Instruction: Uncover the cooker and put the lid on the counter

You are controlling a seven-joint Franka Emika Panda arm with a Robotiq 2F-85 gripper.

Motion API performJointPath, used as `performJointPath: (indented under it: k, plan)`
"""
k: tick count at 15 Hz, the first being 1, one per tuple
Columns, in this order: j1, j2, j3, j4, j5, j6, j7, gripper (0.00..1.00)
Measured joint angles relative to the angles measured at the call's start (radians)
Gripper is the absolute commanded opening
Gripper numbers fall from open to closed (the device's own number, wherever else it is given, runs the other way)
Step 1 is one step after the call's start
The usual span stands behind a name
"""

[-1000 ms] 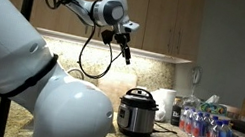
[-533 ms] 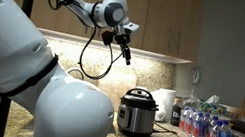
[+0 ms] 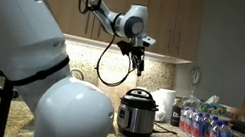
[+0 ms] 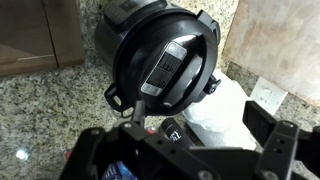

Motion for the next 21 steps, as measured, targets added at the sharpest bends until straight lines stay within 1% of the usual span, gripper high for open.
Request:
performJointPath:
  k: [2, 4, 6, 8, 10, 14, 17, 18, 19, 21]
  plan:
    - [0.001, 0.134, -0.039, 0.06, 0.045, 0.0, -0.125, 1.0]
    - [0.012, 0.272, -0.046, 0.131, 0.082, 0.0, -0.214, 1.0]
    - [0.068, 0.404, -0.062, 0.206, 0.104, 0.0, -0.269, 1.0]
    - [0.122, 0.502, -0.077, 0.266, 0.175, 0.022, -0.315, 1.0]
    - [0.149, 0.555, -0.081, 0.289, 0.284, 0.101, -0.339, 1.0]
    - [0.164, 0.584, -0.083, 0.258, 0.516, 0.26, -0.372, 1.0]
    - [0.189, 0.63, -0.076, 0.26, 0.705, 0.372, -0.459, 1.0]
    - [0.196, 0.649, -0.069, 0.269, 0.775, 0.4, -0.506, 0.75]
    - [0.202, 0.669, -0.061, 0.282, 0.843, 0.423, -0.556, 0.74]
    - [0.211, 0.686, -0.048, 0.3, 0.957, 0.48, -0.636, 0.63]
